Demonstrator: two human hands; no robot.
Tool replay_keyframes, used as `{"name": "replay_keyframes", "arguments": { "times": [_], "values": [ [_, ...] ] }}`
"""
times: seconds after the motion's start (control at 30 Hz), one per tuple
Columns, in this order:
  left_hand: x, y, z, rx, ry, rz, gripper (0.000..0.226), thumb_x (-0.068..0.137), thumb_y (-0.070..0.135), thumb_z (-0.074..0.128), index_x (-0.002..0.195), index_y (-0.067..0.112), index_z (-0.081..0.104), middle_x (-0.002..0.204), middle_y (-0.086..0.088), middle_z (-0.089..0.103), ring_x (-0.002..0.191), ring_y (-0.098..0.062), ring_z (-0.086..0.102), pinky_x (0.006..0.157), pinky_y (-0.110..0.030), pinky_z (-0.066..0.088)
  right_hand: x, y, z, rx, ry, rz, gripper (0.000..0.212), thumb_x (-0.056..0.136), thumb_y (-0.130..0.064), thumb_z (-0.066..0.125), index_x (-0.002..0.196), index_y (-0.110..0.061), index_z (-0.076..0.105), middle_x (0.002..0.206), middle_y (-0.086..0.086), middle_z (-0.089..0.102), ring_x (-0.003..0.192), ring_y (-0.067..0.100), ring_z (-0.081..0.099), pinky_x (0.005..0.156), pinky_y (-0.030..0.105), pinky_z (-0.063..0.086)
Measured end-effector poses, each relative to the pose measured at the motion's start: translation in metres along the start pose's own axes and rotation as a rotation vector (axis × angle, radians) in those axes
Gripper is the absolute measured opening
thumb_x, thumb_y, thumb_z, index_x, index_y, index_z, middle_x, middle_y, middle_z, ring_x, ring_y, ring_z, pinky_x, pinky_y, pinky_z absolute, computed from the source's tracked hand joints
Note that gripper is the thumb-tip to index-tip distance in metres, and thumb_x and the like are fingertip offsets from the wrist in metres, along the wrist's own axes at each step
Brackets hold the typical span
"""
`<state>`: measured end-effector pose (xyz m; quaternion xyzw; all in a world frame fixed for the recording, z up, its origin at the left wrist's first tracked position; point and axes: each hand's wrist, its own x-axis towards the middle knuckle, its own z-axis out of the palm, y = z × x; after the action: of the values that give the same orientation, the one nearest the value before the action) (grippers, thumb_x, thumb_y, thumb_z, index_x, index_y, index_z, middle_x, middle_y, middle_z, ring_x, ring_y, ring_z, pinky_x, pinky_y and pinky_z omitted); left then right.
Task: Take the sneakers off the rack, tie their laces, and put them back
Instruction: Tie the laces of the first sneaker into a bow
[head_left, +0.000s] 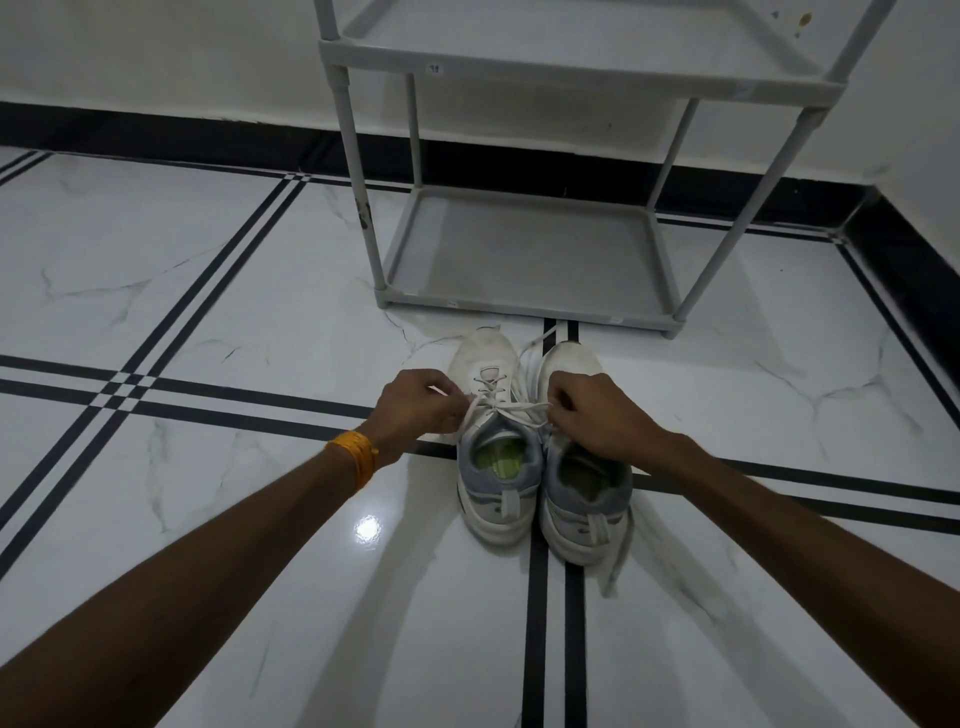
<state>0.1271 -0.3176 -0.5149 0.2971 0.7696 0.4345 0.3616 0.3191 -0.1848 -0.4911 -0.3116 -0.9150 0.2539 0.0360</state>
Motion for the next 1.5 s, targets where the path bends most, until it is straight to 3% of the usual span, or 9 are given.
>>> {"name": "replay_keyframes", "arguments": {
  "times": [0.3, 0.4, 0.53, 0.7, 0.83, 1.1, 1.27, 1.4, 1.5],
  "values": [
    [0.011, 0.002, 0.003, -0.185, 0.035, -0.191, 0.018, 0.076, 0.000, 0.076, 0.094, -0.002, 0.073, 0.101, -0.019, 0.072, 0.096, -0.034, 0.069, 0.081, -0.038, 0.061, 0.005, -0.005, -0.005, -0.049, -0.025, 0.075, 0.019, 0.086, -0.013, 0.058, 0.075, -0.014, 0.043, 0.067, 0.000, 0.049, 0.064, 0.018, 0.044, 0.051, 0.027, 0.031],
    [0.012, -0.001, -0.008, 0.060, 0.112, -0.073, 0.012, 0.075, 0.001, 0.077, 0.086, 0.003, 0.076, 0.088, -0.013, 0.074, 0.078, -0.025, 0.072, 0.069, -0.029, 0.062, 0.005, -0.004, -0.005, -0.103, -0.038, 0.039, 0.013, 0.089, -0.011, 0.053, 0.081, -0.011, 0.043, 0.069, 0.001, 0.046, 0.065, 0.019, 0.043, 0.051, 0.027, 0.030],
    [0.012, -0.010, -0.013, 0.211, 0.208, -0.013, 0.012, 0.079, 0.006, 0.071, 0.088, 0.004, 0.077, 0.085, -0.011, 0.074, 0.080, -0.025, 0.069, 0.079, -0.037, 0.060, 0.003, -0.002, -0.005, -0.226, -0.025, -0.050, 0.003, 0.092, -0.009, 0.047, 0.091, -0.010, 0.045, 0.083, 0.014, 0.056, 0.067, 0.023, 0.044, 0.048, 0.025, 0.025],
    [0.012, -0.024, -0.013, 0.346, 0.250, 0.007, 0.011, 0.078, 0.010, 0.074, 0.087, 0.004, 0.077, 0.083, -0.012, 0.074, 0.079, -0.027, 0.069, 0.080, -0.042, 0.060, -0.006, 0.000, -0.002, -0.452, -0.051, -0.116, 0.031, 0.086, -0.004, 0.053, 0.117, -0.005, 0.047, 0.101, 0.019, 0.064, 0.079, 0.031, 0.055, 0.063, 0.031, 0.032],
    [0.012, -0.026, -0.015, 0.472, 0.265, 0.033, 0.011, 0.078, 0.013, 0.074, 0.085, 0.005, 0.078, 0.082, -0.011, 0.075, 0.076, -0.026, 0.069, 0.077, -0.038, 0.060, -0.007, 0.001, 0.001, -0.523, -0.082, -0.147, 0.038, 0.085, -0.003, 0.055, 0.121, -0.002, 0.046, 0.106, 0.023, 0.064, 0.094, 0.036, 0.061, 0.068, 0.032, 0.033],
    [0.012, -0.029, -0.018, 0.501, 0.262, 0.030, 0.010, 0.078, 0.013, 0.074, 0.085, 0.005, 0.077, 0.082, -0.010, 0.075, 0.077, -0.025, 0.069, 0.076, -0.035, 0.059, -0.006, -0.001, 0.003, -0.506, -0.101, -0.117, 0.036, 0.084, -0.003, 0.055, 0.120, -0.003, 0.048, 0.107, 0.023, 0.063, 0.095, 0.036, 0.061, 0.068, 0.034, 0.037],
    [0.003, -0.018, -0.028, 0.296, 0.025, -0.073, 0.047, 0.075, 0.008, 0.080, 0.119, 0.013, 0.062, 0.107, -0.010, 0.067, 0.096, -0.027, 0.064, 0.080, -0.036, 0.057, 0.000, -0.004, -0.008, -0.272, -0.130, 0.017, 0.012, 0.089, -0.012, 0.055, 0.100, -0.010, 0.060, 0.102, 0.015, 0.067, 0.083, 0.026, 0.058, 0.065, 0.030, 0.040],
    [-0.007, 0.007, -0.013, 0.151, 0.088, 0.160, 0.054, 0.082, 0.005, 0.067, 0.133, 0.017, 0.052, 0.125, -0.001, 0.056, 0.112, -0.018, 0.054, 0.078, -0.026, 0.052, -0.002, -0.027, -0.019, -0.191, 0.171, 0.000, 0.024, 0.091, -0.021, 0.053, 0.113, -0.016, 0.061, 0.114, 0.006, 0.059, 0.092, 0.023, 0.059, 0.072, 0.030, 0.043],
    [-0.008, 0.014, 0.013, 0.323, 0.104, 0.390, 0.044, 0.093, 0.012, 0.057, 0.136, 0.015, 0.051, 0.132, -0.005, 0.058, 0.114, -0.017, 0.055, 0.095, -0.030, 0.049, -0.005, -0.053, -0.007, -0.176, 0.129, -0.084, 0.040, 0.092, -0.032, 0.055, 0.128, -0.015, 0.052, 0.123, 0.006, 0.055, 0.100, 0.025, 0.059, 0.079, 0.034, 0.046]
  ]
}}
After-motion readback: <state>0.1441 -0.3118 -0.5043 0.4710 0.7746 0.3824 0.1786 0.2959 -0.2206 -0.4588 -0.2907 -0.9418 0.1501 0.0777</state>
